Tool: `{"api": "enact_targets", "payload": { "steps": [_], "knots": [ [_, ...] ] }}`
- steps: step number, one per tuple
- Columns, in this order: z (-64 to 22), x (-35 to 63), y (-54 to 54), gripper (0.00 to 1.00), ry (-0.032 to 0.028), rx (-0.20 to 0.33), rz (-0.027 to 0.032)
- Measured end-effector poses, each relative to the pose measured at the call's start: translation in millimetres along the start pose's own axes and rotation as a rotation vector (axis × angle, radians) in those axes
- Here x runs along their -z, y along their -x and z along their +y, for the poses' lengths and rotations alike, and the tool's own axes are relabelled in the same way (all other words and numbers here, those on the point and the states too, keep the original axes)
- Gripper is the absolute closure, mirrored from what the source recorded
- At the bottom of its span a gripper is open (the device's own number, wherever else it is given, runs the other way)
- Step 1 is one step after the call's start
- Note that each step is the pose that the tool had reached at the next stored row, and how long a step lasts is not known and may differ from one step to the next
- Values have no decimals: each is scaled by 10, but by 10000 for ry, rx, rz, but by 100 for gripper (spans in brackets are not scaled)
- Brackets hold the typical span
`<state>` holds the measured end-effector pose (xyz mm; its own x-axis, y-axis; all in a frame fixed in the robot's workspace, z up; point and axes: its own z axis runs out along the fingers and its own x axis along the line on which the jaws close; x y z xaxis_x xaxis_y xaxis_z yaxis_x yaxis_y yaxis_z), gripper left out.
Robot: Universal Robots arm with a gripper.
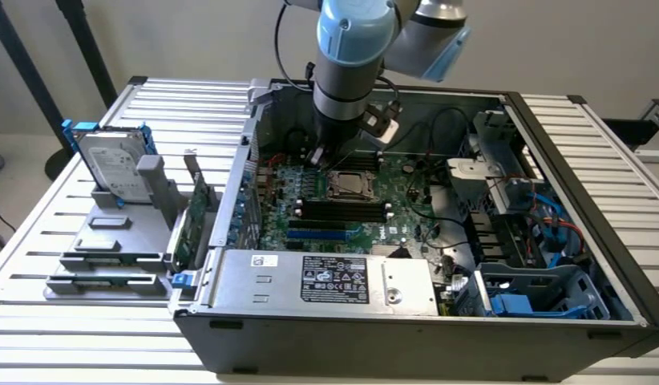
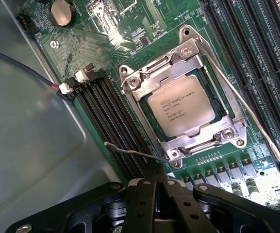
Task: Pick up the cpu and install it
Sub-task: 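Install the first cpu locking lever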
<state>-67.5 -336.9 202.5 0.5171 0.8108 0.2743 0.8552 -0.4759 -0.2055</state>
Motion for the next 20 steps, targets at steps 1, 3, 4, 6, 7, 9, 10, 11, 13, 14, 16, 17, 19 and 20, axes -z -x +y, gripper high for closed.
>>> {"api": "enact_targets", "payload": {
  "steps": [1, 3, 4, 6, 7, 9, 10, 11, 13, 14, 16, 17, 19, 20],
  "knots": [
    [0, -2, 0, 89, 5, 0, -9],
    [0, -8, -1, 89, 16, -2, -25],
    [0, -11, -1, 89, 19, -2, -32],
    [-1, -16, -2, 89, 27, -2, -43],
    [-1, -19, -3, 89, 31, -3, -49],
    [-1, -23, -8, 89, 39, -3, -63],
    [-1, -26, -12, 89, 41, -3, -68],
    [0, -29, -15, 89, 44, -3, -71],
    [1, -34, -22, 89, 50, -4, -82],
    [2, -37, -26, 89, 54, -5, -87],
    [4, -38, -27, 89, 60, -5, -97],
    [5, -38, -28, 89, 63, -7, -102],
    [5, -38, -29, 89, 67, -19, -99],
    [5, -38, -29, 89, 68, -22, -98]
  ]
}}
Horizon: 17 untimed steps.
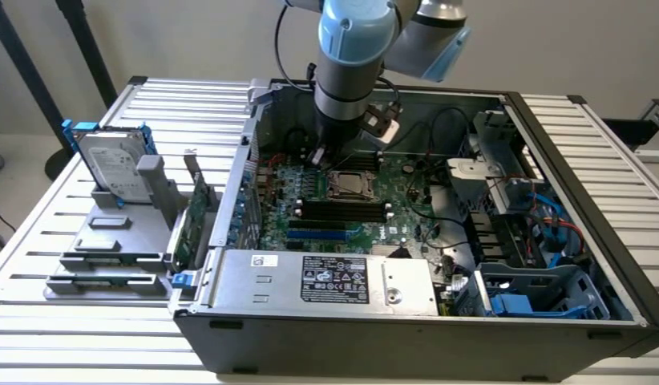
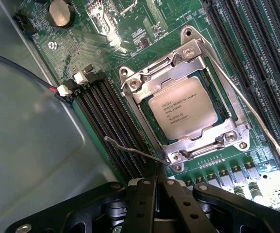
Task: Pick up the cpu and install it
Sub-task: 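Install the first cpu locking lever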
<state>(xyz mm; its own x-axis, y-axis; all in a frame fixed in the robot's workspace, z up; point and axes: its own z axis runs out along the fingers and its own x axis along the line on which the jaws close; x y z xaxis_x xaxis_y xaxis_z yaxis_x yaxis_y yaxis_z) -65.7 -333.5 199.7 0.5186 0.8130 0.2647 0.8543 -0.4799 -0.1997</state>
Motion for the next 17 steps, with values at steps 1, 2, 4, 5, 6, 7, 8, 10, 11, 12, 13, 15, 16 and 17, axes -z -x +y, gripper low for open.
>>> {"api": "enact_targets", "payload": {
  "steps": [1, 2, 4, 5, 6, 7, 8, 10, 11, 12, 13, 15, 16, 17],
  "knots": [
    [-1, 3, -1, 89, 1, -5, -2],
    [-2, 5, -1, 89, 2, -9, 0],
    [-4, 9, -1, 89, 4, -15, 3],
    [-4, 11, -1, 89, 5, -18, 4],
    [-5, 12, -1, 89, 5, -19, 4],
    [-5, 13, 0, 89, 6, -22, 5],
    [-6, 15, 1, 89, 7, -24, 5],
    [-8, 19, 5, 89, 8, -28, 1],
    [-9, 20, 7, 89, 8, -29, 3],
    [-9, 21, 9, 89, 8, -29, 4],
    [-9, 21, 11, 89, 8, -29, 5],
    [-7, 23, 16, 89, 9, -33, 5],
    [-5, 25, 18, 89, 9, -33, 6],
    [-4, 25, 20, 89, 9, -32, 6]
  ]
}}
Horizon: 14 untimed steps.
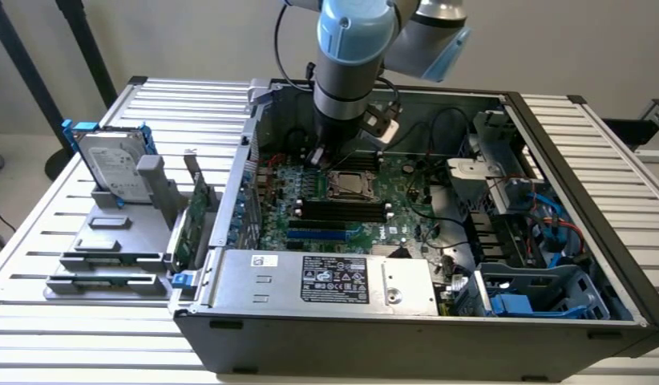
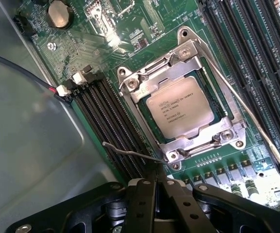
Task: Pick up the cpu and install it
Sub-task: 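Install the first cpu locking lever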
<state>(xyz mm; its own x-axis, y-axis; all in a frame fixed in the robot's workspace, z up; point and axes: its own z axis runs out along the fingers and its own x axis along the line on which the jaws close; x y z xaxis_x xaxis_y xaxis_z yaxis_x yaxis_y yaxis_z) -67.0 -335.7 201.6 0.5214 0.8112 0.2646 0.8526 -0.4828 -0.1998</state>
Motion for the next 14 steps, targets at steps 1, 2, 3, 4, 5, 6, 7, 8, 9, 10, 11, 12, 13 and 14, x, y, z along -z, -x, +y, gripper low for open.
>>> {"api": "enact_targets", "payload": {
  "steps": [1, 2, 3, 4, 5, 6, 7, 8, 9, 10, 11, 12, 13, 14],
  "knots": [
    [2, 1, 2, 89, 0, 0, 0],
    [2, 1, 2, 89, 0, 0, -1],
    [2, 1, 2, 89, 0, 0, 0],
    [3, 1, 2, 89, 0, 0, -1],
    [6, 1, 1, 89, -1, 1, -1],
    [11, 2, -2, 89, 0, 1, -1],
    [17, 2, -7, 89, 0, 0, -1],
    [25, 2, -11, 89, -1, 0, -1],
    [32, 2, -16, 89, -1, 0, 0],
    [39, 2, -20, 89, 0, 0, 0],
    [46, 2, -23, 89, -1, 0, 0],
    [52, 2, -28, 89, 0, 0, -1],
    [59, 1, -31, 89, -1, 0, -1],
    [65, 1, -35, 89, -1, 0, -1]
  ]
}}
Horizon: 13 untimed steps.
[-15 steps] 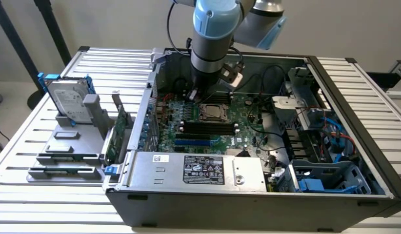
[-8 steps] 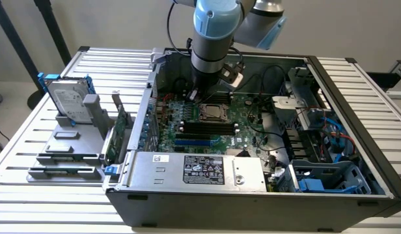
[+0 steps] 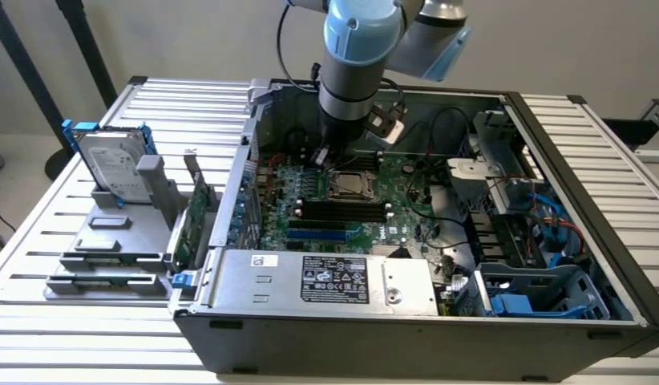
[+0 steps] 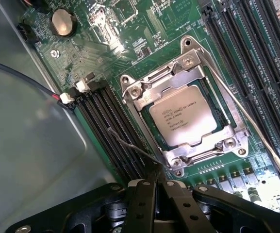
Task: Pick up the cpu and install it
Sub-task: 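Install the first cpu locking lever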
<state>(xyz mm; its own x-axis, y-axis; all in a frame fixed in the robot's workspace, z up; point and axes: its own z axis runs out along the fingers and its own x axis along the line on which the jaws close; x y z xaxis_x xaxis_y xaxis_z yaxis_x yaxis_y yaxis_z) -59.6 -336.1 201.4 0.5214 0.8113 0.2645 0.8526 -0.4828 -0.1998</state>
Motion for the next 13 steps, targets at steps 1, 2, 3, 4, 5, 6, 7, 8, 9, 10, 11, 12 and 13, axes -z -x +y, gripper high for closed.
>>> {"api": "enact_targets", "payload": {
  "steps": [1, 2, 3, 4, 5, 6, 7, 8, 9, 10, 11, 12, 13],
  "knots": [
    [8, 0, -5, 89, 0, 0, 0],
    [16, 0, -9, 89, 0, 0, 0],
    [24, -1, -14, 89, 1, 0, 0],
    [33, -1, -20, 89, 0, 1, 1],
    [42, -1, -25, 89, 0, 0, 0],
    [51, -1, -30, 89, 0, 0, 0],
    [59, -1, -34, 89, 0, 0, 0],
    [65, -2, -38, 89, -1, 0, 0],
    [70, -3, -41, 89, -1, 0, 1],
    [75, -4, -43, 89, -2, -1, -1],
    [80, -5, -45, 89, -2, -1, -3],
    [85, -7, -48, 89, -3, -1, -4],
    [90, -8, -50, 89, -3, -1, -5]
  ]
}}
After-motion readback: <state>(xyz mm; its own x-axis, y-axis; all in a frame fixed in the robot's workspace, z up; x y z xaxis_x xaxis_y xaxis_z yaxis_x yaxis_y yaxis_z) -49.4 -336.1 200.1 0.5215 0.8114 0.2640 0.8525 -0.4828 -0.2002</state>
